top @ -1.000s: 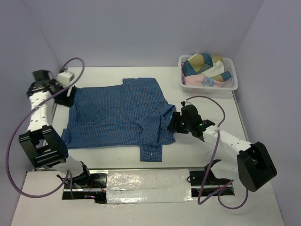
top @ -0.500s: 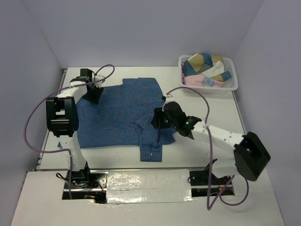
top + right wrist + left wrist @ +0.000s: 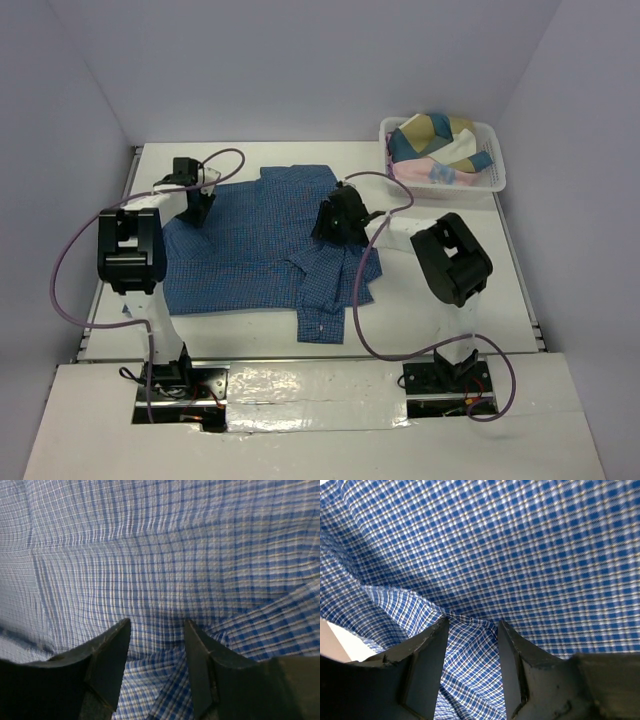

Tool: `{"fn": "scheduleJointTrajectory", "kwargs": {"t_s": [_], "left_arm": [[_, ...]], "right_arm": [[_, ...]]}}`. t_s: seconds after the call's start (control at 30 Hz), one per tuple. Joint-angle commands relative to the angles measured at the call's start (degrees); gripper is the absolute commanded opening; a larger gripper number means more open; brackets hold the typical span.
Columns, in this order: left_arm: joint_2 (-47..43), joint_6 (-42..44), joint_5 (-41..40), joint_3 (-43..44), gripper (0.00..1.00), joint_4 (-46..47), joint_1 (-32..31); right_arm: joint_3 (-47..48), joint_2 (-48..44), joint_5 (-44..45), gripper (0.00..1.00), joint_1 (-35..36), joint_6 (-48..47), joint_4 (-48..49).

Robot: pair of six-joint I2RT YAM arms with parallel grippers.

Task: Fold and stack the long sleeve shirts
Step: Fold the shirt

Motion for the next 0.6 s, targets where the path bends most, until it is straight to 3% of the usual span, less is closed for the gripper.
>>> {"fn": "scheduleJointTrajectory", "kwargs": {"t_s": [0.0, 0.23, 0.57], "left_arm": [[-3.23, 1.96, -3.49, -2.08, 0.57, 1.75, 0.82], [-6.57, 4.33, -0.07, -4.27, 0.57, 1.31, 8.37], [-9.82, 11.0, 2.84, -8.58, 0.59, 2.18, 21.12]], "right_arm": [[1.24, 1.76, 0.8, 0.55, 0.32, 4.83, -2.97], [-2.54, 0.44, 5.36, 0.55, 0.23, 6.51, -3.06], [-3.69, -0.09, 5.28, 0.55, 0.23, 5.63, -2.18]]}}
